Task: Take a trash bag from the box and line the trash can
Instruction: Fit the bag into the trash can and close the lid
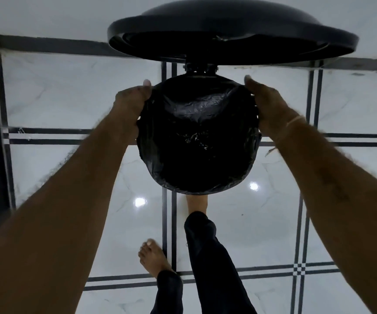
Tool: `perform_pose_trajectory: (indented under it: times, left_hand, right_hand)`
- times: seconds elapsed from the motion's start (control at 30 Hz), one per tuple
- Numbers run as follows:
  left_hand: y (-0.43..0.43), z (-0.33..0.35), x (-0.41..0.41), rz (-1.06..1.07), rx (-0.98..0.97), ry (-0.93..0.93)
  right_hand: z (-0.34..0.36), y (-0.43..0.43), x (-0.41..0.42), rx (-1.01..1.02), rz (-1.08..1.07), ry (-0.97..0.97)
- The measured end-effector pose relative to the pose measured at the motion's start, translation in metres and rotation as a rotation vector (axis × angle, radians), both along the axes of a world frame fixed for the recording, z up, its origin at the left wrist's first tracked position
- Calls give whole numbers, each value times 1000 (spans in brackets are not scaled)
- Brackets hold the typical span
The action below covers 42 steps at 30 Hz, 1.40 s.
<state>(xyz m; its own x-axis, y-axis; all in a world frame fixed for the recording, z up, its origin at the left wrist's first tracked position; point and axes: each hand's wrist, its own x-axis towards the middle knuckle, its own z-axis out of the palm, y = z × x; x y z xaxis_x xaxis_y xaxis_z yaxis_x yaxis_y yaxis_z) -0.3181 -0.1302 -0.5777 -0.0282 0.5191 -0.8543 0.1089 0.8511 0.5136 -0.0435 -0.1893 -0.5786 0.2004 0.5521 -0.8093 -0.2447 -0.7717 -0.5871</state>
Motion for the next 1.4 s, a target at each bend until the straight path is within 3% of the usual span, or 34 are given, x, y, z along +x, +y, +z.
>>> perform_pose_trajectory:
  times: [0.2, 0.5, 0.73, 0.93, 1.1, 1.27, 1.4]
  left_hand:
    - [16, -5, 8, 19, -36, 19]
    - [18, -8, 19, -35, 82, 32]
    - [-3, -13, 8, 5, 238, 44]
    - [-13, 15, 5, 70, 219, 79]
    - [-15, 67, -7, 164, 196, -24]
    - [-16, 120, -15, 350, 263, -328]
    - [-34, 134, -29, 298, 248, -299]
  right_hand:
    - [-4, 30, -6, -95, 119, -96]
    - [-3, 59, -16, -148, 318, -126]
    - [2, 45, -20, -26, 175, -141]
    - [43, 12, -22, 131, -273, -88]
    - [90, -7, -4, 216, -571, 171]
    - [146, -2, -5, 267, -251, 102]
    - [160, -12, -10, 260, 2, -102]
